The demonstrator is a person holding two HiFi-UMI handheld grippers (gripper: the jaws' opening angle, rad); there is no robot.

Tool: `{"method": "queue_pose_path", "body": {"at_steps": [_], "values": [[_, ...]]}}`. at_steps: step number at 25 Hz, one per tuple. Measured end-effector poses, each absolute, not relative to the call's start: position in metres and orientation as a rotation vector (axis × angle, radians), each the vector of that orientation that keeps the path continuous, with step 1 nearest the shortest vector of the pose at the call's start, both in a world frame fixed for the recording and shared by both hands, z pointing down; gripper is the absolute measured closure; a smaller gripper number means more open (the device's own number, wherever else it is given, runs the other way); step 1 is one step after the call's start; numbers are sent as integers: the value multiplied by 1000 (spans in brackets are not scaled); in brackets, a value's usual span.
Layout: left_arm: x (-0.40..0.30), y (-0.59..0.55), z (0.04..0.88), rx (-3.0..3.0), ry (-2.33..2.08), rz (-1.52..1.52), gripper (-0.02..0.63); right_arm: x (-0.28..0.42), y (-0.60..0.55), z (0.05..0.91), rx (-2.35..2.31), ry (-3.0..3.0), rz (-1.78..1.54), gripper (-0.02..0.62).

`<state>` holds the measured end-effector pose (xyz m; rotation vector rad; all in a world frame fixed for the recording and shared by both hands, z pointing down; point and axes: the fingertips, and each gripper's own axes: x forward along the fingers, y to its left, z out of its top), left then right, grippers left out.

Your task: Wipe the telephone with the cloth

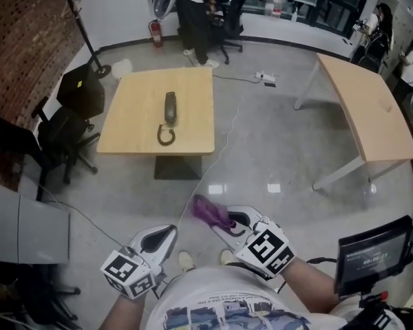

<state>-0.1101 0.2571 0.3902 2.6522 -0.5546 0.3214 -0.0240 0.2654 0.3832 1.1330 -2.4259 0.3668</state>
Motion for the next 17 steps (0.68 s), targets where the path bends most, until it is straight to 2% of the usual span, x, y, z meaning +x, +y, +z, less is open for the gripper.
{"method": "queue_pose_path", "body": {"at_steps": [7, 17], "values": [[-117, 259, 396, 2670, -522, 302, 601, -39, 263, 392, 1122, -2401, 362, 485], [-196, 243, 411, 2595, -649, 306, 601, -97, 243, 388, 1061, -2417, 332, 485]]}}
